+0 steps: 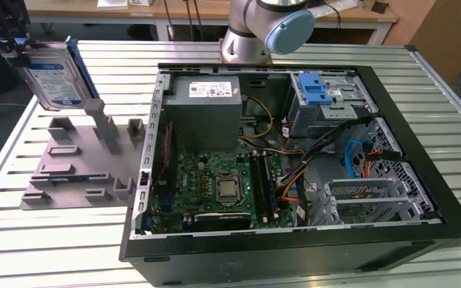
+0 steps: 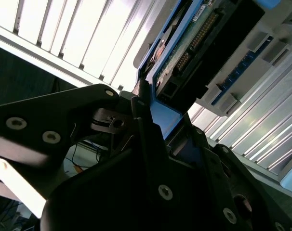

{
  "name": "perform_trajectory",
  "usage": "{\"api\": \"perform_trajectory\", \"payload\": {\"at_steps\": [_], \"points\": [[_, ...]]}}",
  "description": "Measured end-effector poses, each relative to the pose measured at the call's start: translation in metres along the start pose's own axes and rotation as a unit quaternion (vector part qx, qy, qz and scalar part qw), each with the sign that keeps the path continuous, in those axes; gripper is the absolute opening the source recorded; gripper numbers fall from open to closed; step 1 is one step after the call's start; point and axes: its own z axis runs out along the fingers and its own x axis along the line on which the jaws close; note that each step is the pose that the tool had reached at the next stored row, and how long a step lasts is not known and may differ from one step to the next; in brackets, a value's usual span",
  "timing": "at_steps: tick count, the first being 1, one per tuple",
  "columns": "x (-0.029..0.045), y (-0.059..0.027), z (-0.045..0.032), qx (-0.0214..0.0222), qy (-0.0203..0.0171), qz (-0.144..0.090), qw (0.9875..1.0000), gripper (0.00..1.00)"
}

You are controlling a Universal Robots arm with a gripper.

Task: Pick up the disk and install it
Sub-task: 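Pick up the disk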

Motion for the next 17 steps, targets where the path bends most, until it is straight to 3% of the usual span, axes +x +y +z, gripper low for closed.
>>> {"api": "perform_trajectory", "payload": {"at_steps": [17], "points": [[-0.0006, 0.0002, -0.0123, 0.0000, 0.0013, 0.000, 1.0000, 0.36]]}}
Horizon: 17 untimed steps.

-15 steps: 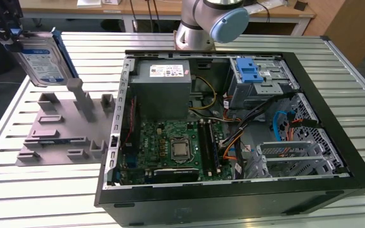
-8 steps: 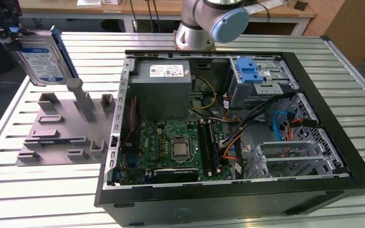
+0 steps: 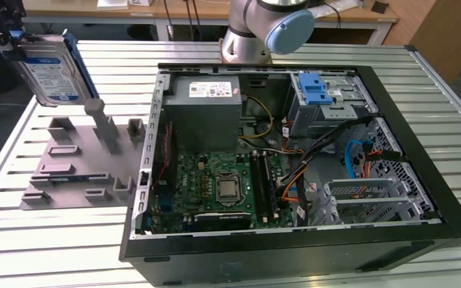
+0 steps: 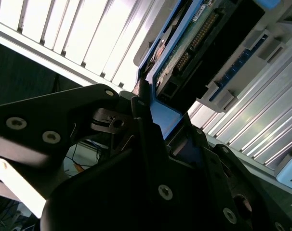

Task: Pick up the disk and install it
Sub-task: 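Pick up the disk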

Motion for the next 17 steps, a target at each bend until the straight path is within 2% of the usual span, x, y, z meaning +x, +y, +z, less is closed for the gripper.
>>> {"api": "perform_trajectory", "payload": {"at_steps": [17], "points": [[-0.0007, 0.0003, -0.0156, 0.0000, -0.0020, 0.000, 1.0000, 0.36]]}}
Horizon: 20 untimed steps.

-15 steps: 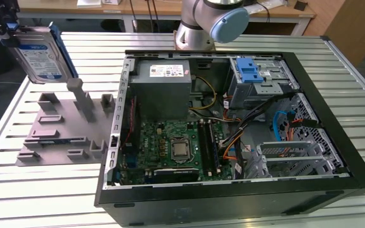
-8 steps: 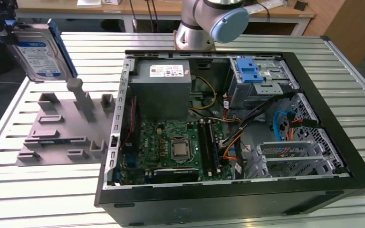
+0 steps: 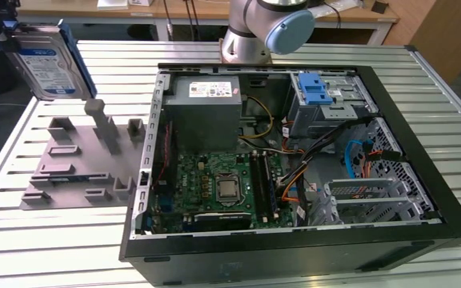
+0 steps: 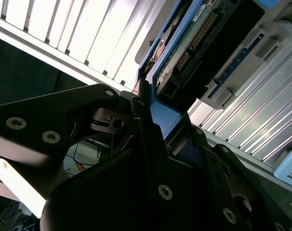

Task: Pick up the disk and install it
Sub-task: 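Pick up the disk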

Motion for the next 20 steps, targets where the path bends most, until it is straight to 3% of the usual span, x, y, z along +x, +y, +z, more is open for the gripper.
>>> {"api": "perform_trajectory", "payload": {"at_steps": [20], "points": [[-0.0011, 0.0005, -0.0235, 0.0000, -0.0020, 0.000, 1.0000, 0.36]]}}
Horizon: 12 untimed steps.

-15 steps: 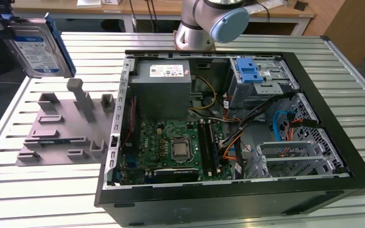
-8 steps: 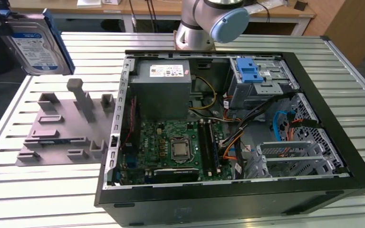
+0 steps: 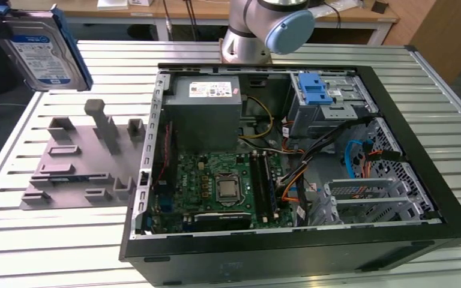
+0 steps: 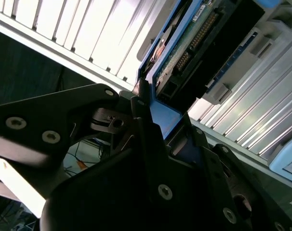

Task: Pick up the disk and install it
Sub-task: 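Pick up the disk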

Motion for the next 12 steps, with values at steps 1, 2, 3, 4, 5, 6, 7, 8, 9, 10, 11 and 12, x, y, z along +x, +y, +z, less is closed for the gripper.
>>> {"api": "perform_trajectory", "payload": {"at_steps": [1, 2, 3, 4, 5, 6, 7, 8, 9, 10, 11, 12], "points": [[-0.0001, 0.0000, -0.0014, 0.0000, 0.0000, 0.000, 1.0000, 0.36], [-0.0002, 0.0000, -0.0027, 0.0000, -0.0001, 0.000, 1.0000, 0.36], [-0.0002, 0.0001, -0.0038, 0.0000, -0.0003, 0.000, 1.0000, 0.36], [-0.0003, 0.0001, -0.0050, 0.0000, -0.0005, 0.000, 1.0000, 0.36], [-0.0003, 0.0001, -0.0063, 0.0000, -0.0006, 0.000, 1.0000, 0.36], [-0.0004, 0.0001, -0.0076, 0.0000, -0.0008, 0.000, 1.0000, 0.36], [-0.0005, 0.0002, -0.0088, 0.0000, -0.0011, 0.000, 1.0000, 0.36], [-0.0005, 0.0002, -0.0099, 0.0000, -0.0013, 0.000, 1.0000, 0.36], [-0.0006, 0.0002, -0.0109, 0.0000, -0.0014, 0.000, 1.0000, 0.36], [-0.0006, 0.0003, -0.0117, 0.0000, -0.0015, 0.000, 1.0000, 0.36], [-0.0006, 0.0003, -0.0125, 0.0000, -0.0016, 0.000, 1.0000, 0.36], [-0.0007, 0.0003, -0.0135, 0.0000, -0.0017, 0.000, 1.0000, 0.36]]}}
